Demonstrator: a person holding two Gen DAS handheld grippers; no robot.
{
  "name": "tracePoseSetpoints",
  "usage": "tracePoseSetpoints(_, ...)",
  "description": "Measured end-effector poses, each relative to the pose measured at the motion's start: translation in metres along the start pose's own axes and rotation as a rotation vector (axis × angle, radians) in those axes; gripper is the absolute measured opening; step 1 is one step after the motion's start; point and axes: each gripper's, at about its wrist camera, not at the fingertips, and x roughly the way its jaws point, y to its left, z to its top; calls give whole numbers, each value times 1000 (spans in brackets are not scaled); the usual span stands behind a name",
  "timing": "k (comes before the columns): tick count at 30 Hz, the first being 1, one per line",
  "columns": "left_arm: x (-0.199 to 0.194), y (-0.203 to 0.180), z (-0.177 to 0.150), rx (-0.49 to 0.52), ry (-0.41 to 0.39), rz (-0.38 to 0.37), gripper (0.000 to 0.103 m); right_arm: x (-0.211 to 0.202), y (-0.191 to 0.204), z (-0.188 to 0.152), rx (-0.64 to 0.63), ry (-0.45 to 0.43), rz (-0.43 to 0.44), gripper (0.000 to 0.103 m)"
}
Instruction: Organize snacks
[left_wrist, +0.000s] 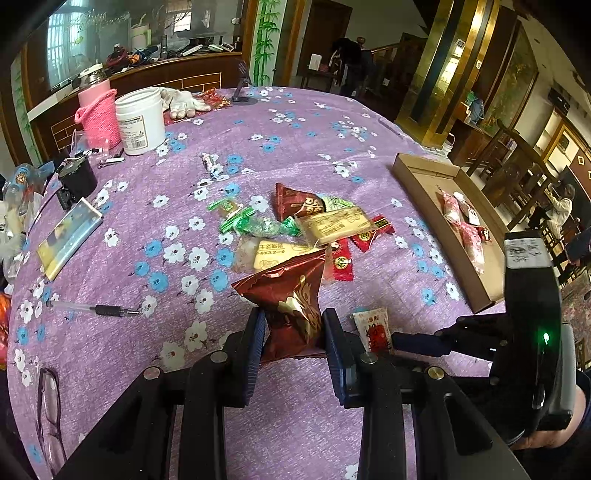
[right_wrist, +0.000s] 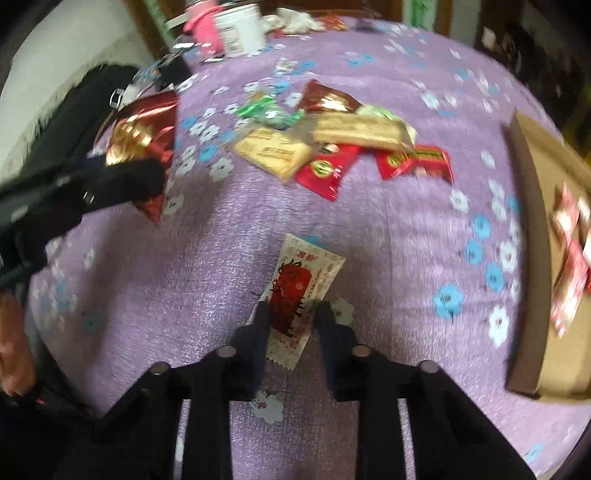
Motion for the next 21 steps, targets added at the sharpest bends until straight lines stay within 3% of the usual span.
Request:
tracePoseSetpoints(3, 1, 0, 1, -2, 0, 2, 33, -5, -6, 1, 24, -22, 16, 0)
tracePoseSetpoints(12, 1, -10, 9, 2, -12, 5, 33, -8, -29, 4, 124, 8, 106, 1)
tracePoseSetpoints(13, 0, -9, 9, -4, -16, 8, 33, -6, -31, 5, 137, 14, 131, 4)
tracePoseSetpoints(15, -3, -6, 10, -21, -24, 19, 33, -5, -30, 8, 146, 25, 127, 33)
tracePoseSetpoints(19, -6, 1, 6, -38, -25, 37, 33, -10, -20, 14, 119, -12, 137, 42)
tracePoseSetpoints(21, -7, 5, 2, -46, -18, 40, 33, -6, -16, 18, 121, -6, 129, 51)
